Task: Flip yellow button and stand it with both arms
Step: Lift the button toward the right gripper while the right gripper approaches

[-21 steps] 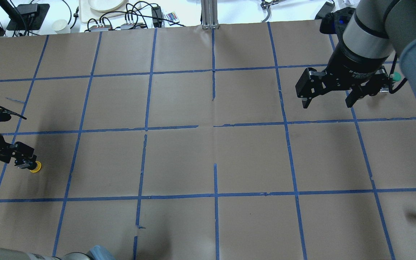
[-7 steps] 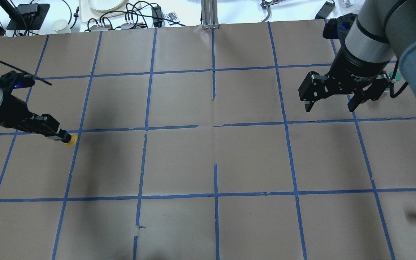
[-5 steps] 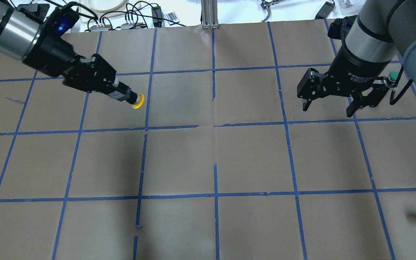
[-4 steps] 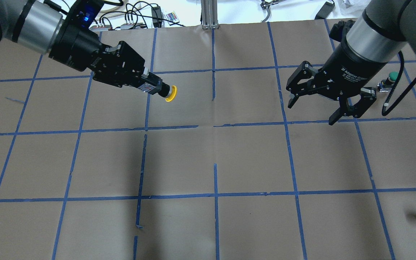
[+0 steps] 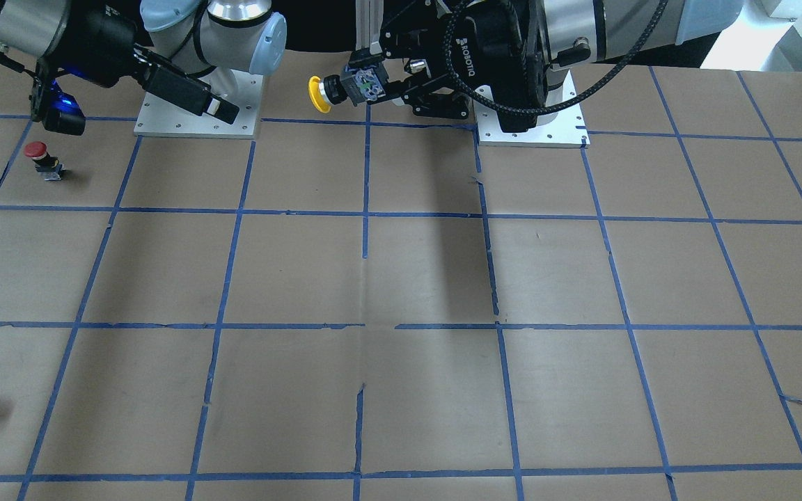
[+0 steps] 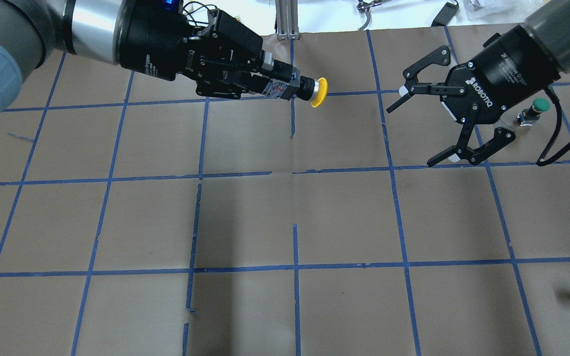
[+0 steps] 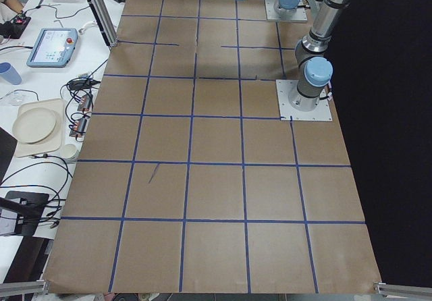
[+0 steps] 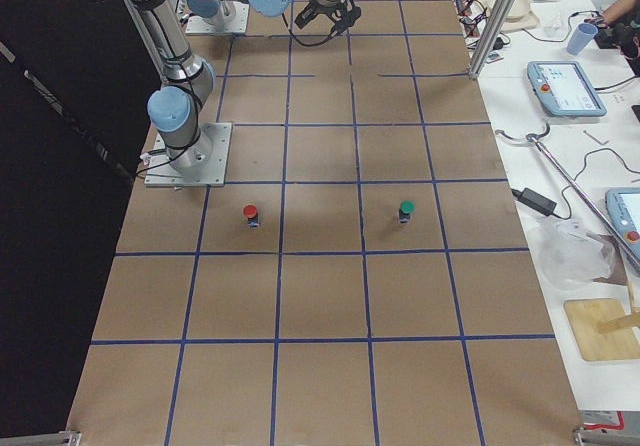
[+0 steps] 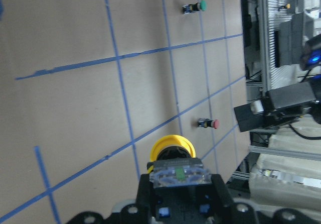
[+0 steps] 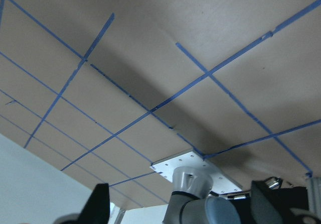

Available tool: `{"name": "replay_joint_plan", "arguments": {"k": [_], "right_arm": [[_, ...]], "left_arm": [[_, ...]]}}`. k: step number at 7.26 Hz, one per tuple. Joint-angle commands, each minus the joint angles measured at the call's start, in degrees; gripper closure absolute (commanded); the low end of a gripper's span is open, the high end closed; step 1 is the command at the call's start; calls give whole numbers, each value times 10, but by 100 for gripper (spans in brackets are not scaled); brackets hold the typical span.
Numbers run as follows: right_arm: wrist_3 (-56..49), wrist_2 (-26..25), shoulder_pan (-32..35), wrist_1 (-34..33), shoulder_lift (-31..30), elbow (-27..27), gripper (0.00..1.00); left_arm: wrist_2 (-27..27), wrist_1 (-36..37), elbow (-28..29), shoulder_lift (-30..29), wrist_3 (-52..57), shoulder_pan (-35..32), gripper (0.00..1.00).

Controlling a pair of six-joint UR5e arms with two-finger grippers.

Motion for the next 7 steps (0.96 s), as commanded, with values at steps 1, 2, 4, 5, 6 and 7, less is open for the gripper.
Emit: {"name": "replay_joint_plan", "arguments": {"k": [1,2,4,5,6,7], "right_arm": [[68,99,-14,52,30,-43,0],[121,153,-14,54,35,-54,0],[187,209,-14,55,31,-56,0],[225,246,-14,55,30,-56,0],[236,259,-14,59,23,-55,0],[267,286,-14,58,20,-55,0]], "left_arm": [[-108,2,-5,1,-21,-4,100],[-114,24,-19,-1,-24,-6,100],[-147,116,-49,2,-85,-12,100],[-146,135,-49,4,-131,-17,100],[-146,175,-51,4,-198,-18,100],[-146,217,-53,0,-246,-18,100]]}}
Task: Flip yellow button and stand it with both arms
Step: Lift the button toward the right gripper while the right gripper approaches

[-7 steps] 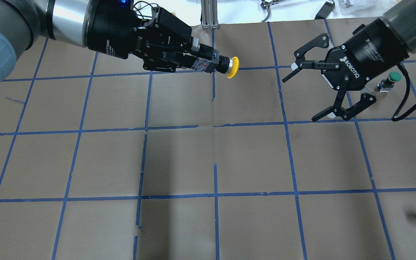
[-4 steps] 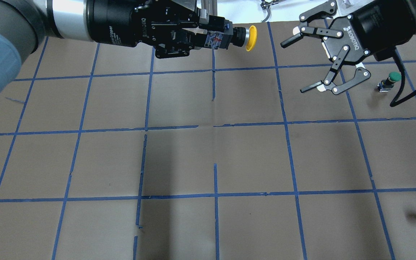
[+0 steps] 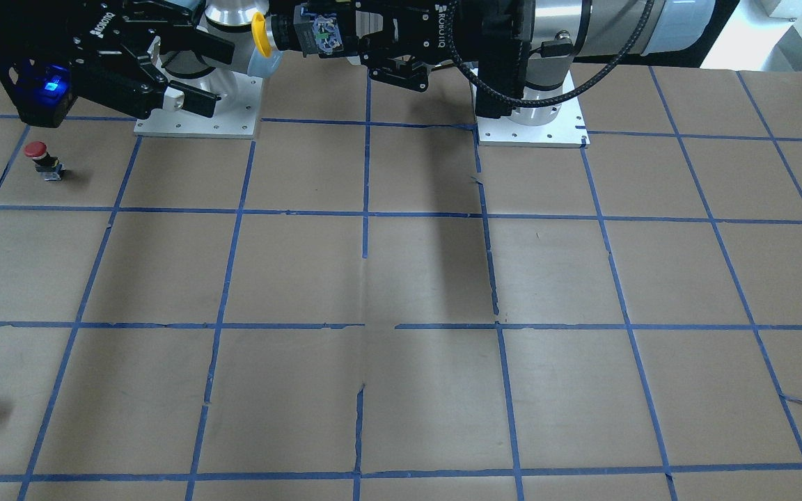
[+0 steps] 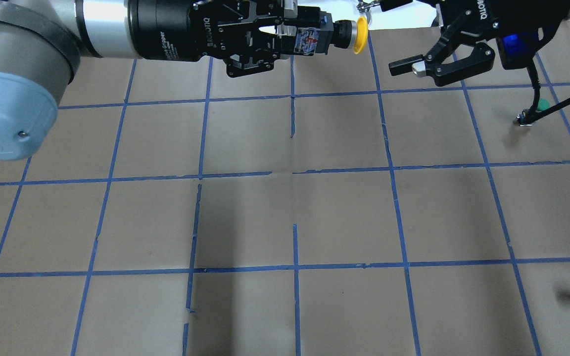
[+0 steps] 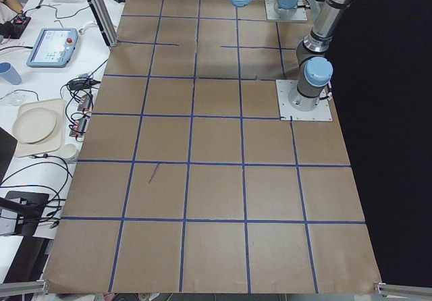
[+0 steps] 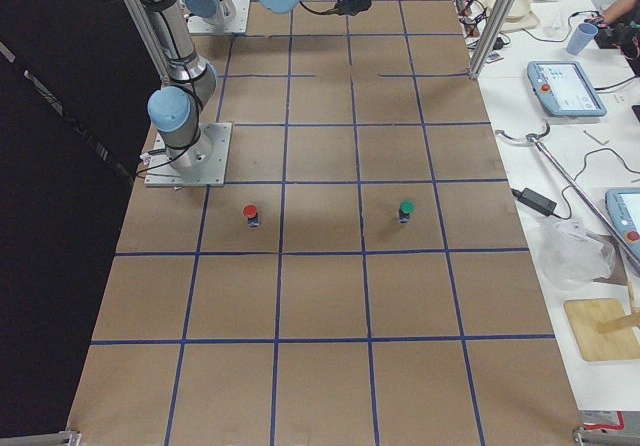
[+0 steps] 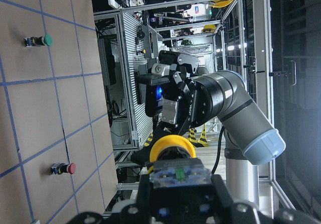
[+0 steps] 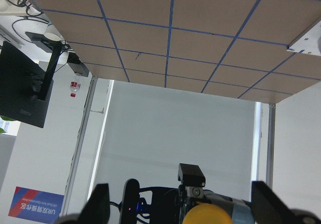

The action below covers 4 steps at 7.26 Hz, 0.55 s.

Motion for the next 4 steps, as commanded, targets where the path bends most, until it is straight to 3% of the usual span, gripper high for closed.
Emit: {"name": "replay_joint_plan", "arguments": {"k": [1,4], "right_arm": [[43,50,1,2,-6,-1,0],[72,54,17,5,-16,1,0]], "left_arm": [[-5,54,-4,-3,-81,-1,100],[-5,54,-3,-2,-95,-2,100]]}}
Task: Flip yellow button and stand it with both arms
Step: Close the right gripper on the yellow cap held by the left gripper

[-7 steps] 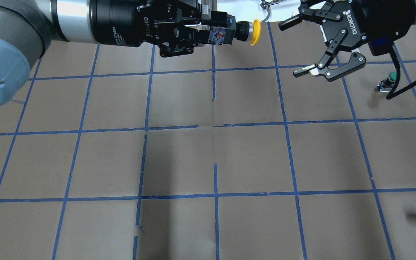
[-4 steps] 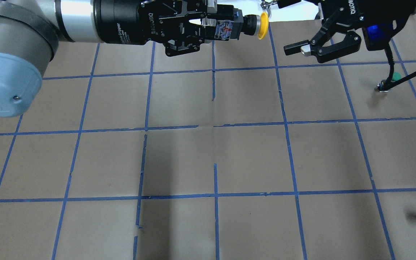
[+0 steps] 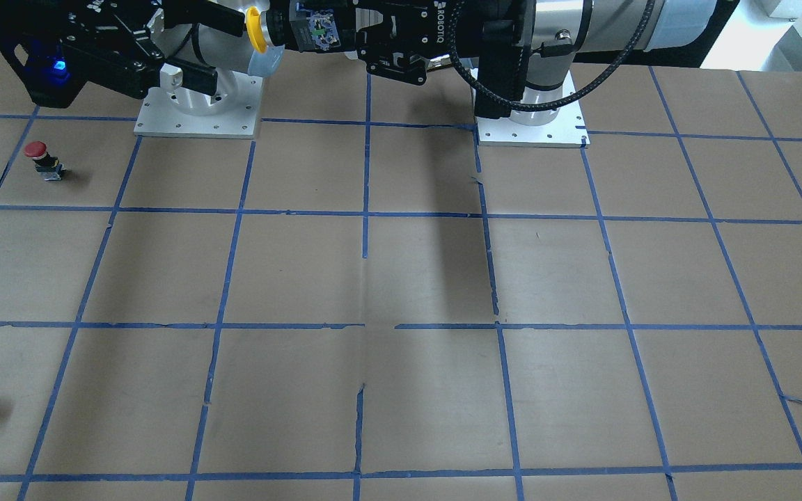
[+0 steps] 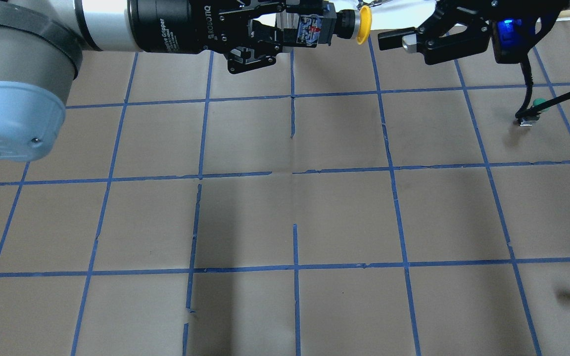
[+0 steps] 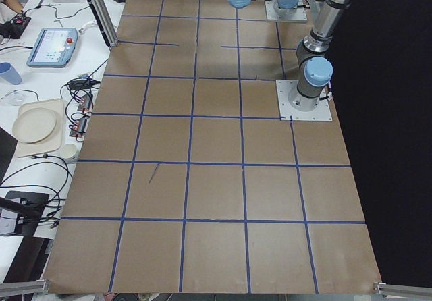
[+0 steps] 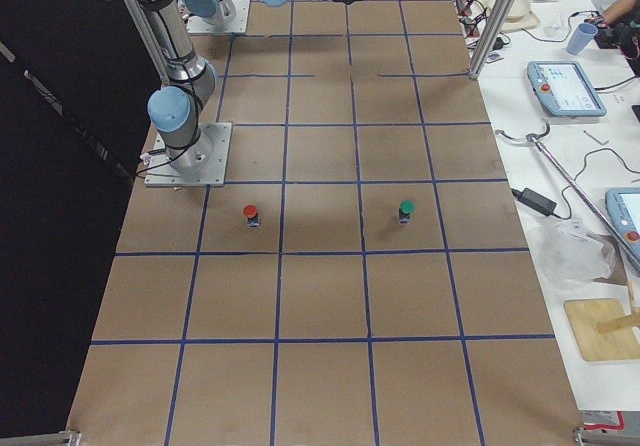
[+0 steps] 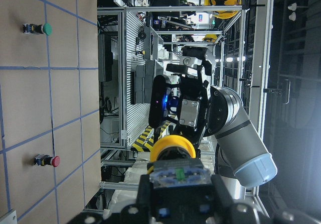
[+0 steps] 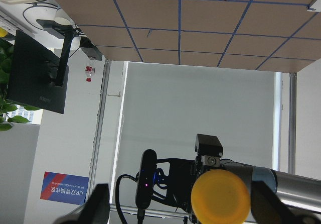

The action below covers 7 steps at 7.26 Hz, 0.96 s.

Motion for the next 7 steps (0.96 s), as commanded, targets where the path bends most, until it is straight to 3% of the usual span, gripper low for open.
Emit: {"name": "replay_joint_plan", "arguments": {"k": [1,5,6,7], "right_arm": [[18,1,7,4,-4,0,0],[19,0,18,16,-19,10,1],[20,-3,19,16,-18,10,10],[19,-3,19,16,-18,10,36]], "left_arm": [[0,1,0,1,-7,0,100],[-2,2,0,2,-9,0,100],[-2,2,0,2,-10,0,100],[-2,2,0,3,-10,0,100]]}}
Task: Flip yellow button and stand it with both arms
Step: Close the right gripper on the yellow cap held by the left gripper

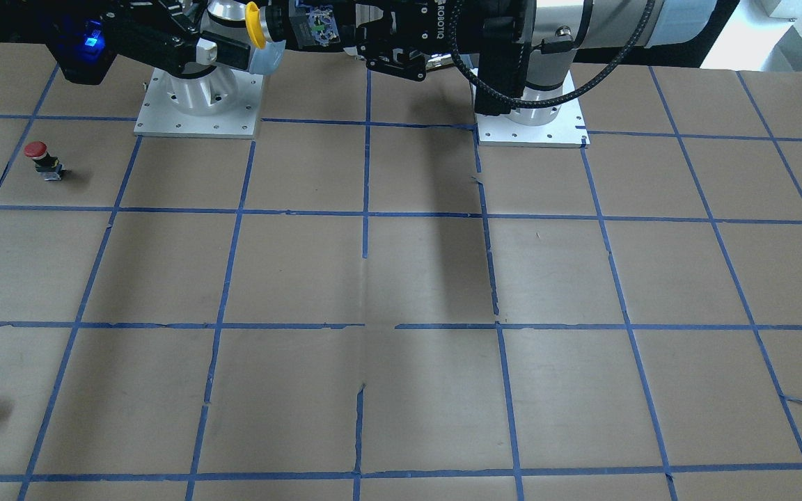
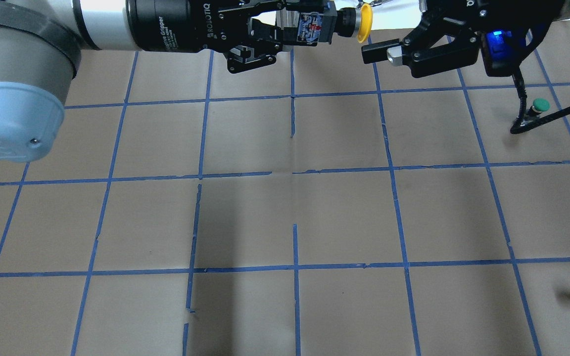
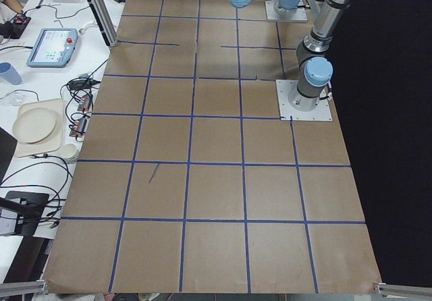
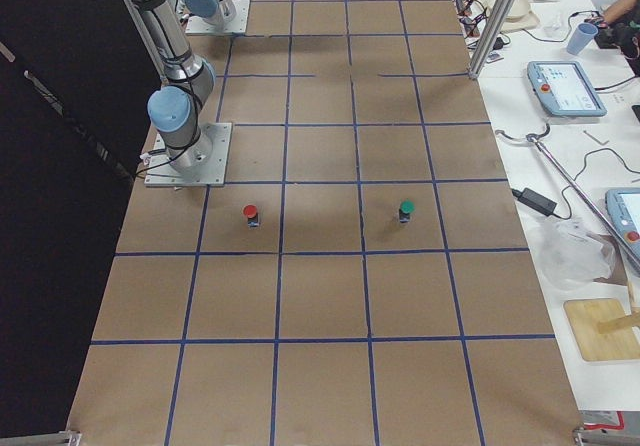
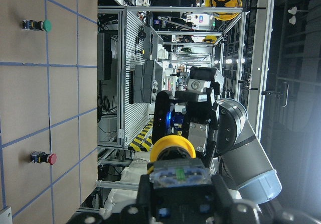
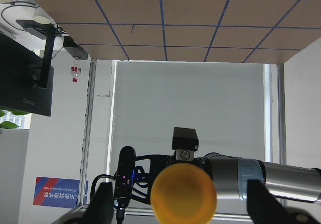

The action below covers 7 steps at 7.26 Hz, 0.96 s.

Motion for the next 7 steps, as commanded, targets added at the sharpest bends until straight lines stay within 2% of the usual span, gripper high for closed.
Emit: {"name": "replay_joint_plan", "arguments": {"k": [1,2,3,4,5,6,7], "right_arm": [[0,-1,0,-2,0,0,59],[0,0,-2,-2,1,0,76],[-1,0,-2,-2,0,0,87],[0,3,-3,-2,0,0,91],[0,4,-3,-1,0,0,92],[0,4,-3,-1,0,0,92],[0,4,-3,-1,1,-1,93]], "left_arm": [[0,0,-1,2,0,0,100],[0,0,-1,2,-1,0,100],[0,0,-1,3,-1,0,100],[1,0,-1,4,-1,0,100],[1,0,0,4,-9,0,64],[0,0,2,4,-27,0,1],[1,1,3,5,-34,-1,1]]}}
